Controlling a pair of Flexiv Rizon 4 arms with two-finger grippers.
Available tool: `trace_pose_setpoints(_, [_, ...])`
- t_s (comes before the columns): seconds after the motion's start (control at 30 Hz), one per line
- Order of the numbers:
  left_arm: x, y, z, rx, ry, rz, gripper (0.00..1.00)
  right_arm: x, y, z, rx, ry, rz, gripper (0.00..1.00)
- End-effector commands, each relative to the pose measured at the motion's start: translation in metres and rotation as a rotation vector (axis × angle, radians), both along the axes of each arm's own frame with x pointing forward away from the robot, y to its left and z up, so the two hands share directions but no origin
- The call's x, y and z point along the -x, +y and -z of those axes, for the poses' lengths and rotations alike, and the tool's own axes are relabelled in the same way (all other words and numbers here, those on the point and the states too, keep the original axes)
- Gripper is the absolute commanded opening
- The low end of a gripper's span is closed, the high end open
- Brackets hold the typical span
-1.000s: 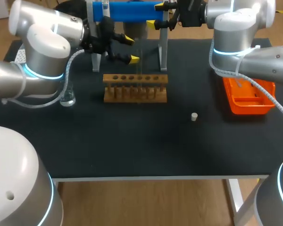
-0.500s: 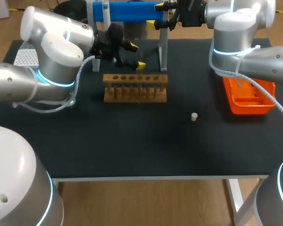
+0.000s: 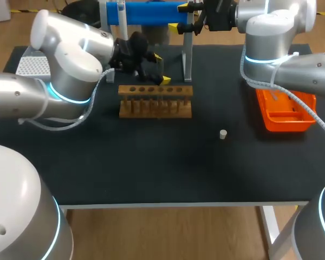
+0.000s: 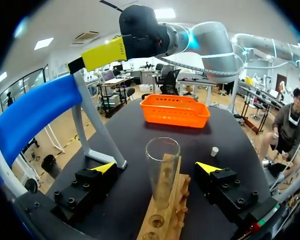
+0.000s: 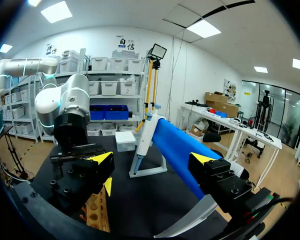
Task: Invert the test tube, pick up the pipette, mount the tip to pipette, aspirate from beaker and dispense into the tube, eject the tip, return the pipette, and cap with the stopper.
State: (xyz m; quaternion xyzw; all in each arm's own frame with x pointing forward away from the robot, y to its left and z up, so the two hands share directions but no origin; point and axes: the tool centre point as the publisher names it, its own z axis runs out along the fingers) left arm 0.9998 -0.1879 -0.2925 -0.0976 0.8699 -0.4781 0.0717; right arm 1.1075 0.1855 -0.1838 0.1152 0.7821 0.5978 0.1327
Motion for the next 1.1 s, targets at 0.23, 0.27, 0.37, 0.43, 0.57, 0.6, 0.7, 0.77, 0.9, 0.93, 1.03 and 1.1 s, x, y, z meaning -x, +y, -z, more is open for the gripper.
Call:
trace_pose_setpoints(0.23, [-0.0055, -0.0073, 0.0075, -0.015, 0.01, 0.02, 1.0, 0.0005, -0.0007, -0.0004, 0.001, 0.0, 0.0, 1.0])
trace_pose_setpoints(0.27, [-0.0055, -0.0073, 0.0075, -0.015, 0.011, 0.02, 1.0, 0.0005, -0.0007, -0.0004, 0.001, 0.0, 0.0, 1.0])
trace_pose_setpoints(0.37, [-0.0057, -0.0077, 0.0085, -0.017, 0.014, 0.024, 1.0, 0.0005, -0.0007, -0.0004, 0.001, 0.0, 0.0, 1.0])
trace_pose_setpoints(0.43, [-0.0058, -0.0079, 0.0094, -0.017, 0.015, 0.026, 1.0, 0.0005, -0.0007, -0.0004, 0.001, 0.0, 0.0, 1.0])
trace_pose_setpoints(0.57, [-0.0055, -0.0093, 0.0114, -0.02, 0.019, 0.033, 1.0, 0.0005, -0.0007, -0.0004, 0.001, 0.0, 0.0, 1.0])
trace_pose_setpoints(0.6, [-0.0055, -0.0094, 0.0115, -0.02, 0.02, 0.034, 1.0, 0.0005, -0.0007, -0.0004, 0.001, 0.0, 0.0, 1.0])
trace_pose_setpoints(0.7, [-0.0051, -0.009, 0.0122, -0.025, 0.021, 0.04, 1.0, 0.0005, -0.0007, -0.0004, 0.001, 0.0, 0.0, 1.0])
trace_pose_setpoints(0.77, [-0.0047, -0.0079, 0.0123, -0.029, 0.02, 0.043, 1.0, 0.0005, -0.0007, -0.0004, 0.001, 0.0, 0.0, 1.0])
trace_pose_setpoints(0.9, [-0.0046, -0.0057, 0.0124, -0.029, 0.017, 0.049, 1.0, 0.0005, -0.0007, -0.0004, 0.001, 0.0, 0.0, 1.0])
trace_pose_setpoints(0.93, [-0.0049, -0.0052, 0.0121, -0.031, 0.014, 0.051, 1.0, 0.0005, -0.0007, -0.0004, 0.001, 0.0, 0.0, 1.0])
trace_pose_setpoints(1.03, [-0.0055, -0.0044, 0.0116, -0.042, 0.009, 0.058, 1.0, 0.0005, -0.0007, -0.0004, 0.001, 0.0, 0.0, 1.0])
trace_pose_setpoints(1.1, [-0.0058, -0.0042, 0.0117, -0.041, 0.007, 0.064, 1.0, 0.0005, -0.0007, -0.0004, 0.001, 0.0, 0.0, 1.0])
